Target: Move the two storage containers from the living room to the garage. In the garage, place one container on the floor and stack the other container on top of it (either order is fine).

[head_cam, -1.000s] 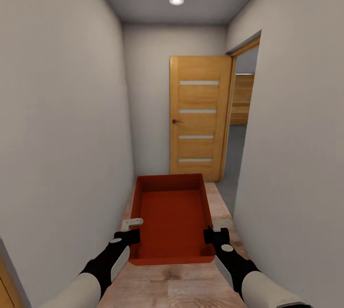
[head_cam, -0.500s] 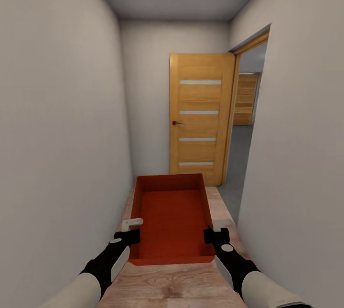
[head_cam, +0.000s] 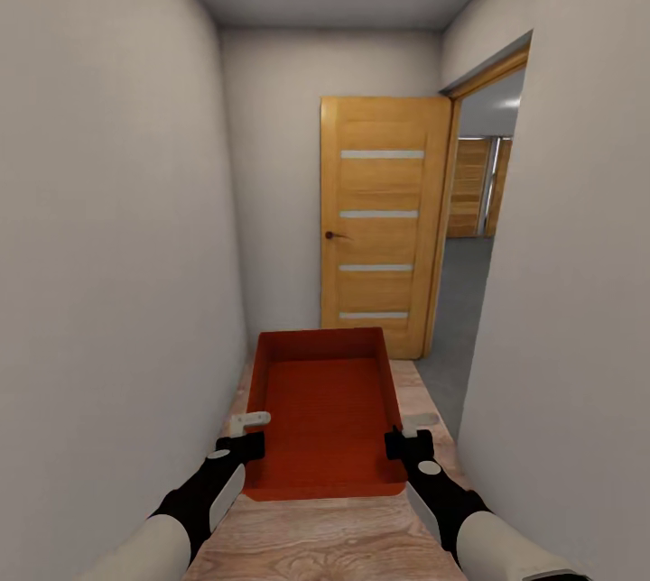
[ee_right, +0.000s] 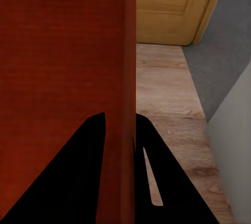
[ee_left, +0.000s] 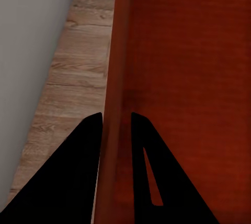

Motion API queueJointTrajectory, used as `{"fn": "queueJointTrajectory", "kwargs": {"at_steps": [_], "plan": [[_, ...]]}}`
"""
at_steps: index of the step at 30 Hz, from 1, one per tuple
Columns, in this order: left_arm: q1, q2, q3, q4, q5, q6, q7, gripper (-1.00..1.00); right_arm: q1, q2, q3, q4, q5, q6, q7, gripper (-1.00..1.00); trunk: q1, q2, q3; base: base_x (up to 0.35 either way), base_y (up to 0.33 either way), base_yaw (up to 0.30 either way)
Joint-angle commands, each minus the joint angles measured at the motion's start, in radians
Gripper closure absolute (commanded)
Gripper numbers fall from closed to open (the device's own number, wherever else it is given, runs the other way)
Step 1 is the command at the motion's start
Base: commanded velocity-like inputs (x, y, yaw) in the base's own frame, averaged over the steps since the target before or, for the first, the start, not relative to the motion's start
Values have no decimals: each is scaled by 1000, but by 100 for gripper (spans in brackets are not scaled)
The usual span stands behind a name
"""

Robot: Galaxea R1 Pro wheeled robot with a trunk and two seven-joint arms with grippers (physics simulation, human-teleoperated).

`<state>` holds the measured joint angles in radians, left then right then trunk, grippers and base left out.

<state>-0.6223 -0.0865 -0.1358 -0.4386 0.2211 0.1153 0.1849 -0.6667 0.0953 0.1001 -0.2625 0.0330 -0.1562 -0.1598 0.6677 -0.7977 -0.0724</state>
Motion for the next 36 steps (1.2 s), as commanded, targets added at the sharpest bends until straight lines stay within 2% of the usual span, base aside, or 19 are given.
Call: {"fn": "queueJointTrajectory", "kwargs": {"at_steps": [1,36], "plan": [[0,5,37,-5,-11,-51,90,100,-1,0,-14,2,-45,1,8,100,1,-1,-2,322,0,0],[0,7,36,-9,-11,-52,90,100,-1,0,-14,2,-45,1,8,100,1,-1,-2,322,0,0]]}}
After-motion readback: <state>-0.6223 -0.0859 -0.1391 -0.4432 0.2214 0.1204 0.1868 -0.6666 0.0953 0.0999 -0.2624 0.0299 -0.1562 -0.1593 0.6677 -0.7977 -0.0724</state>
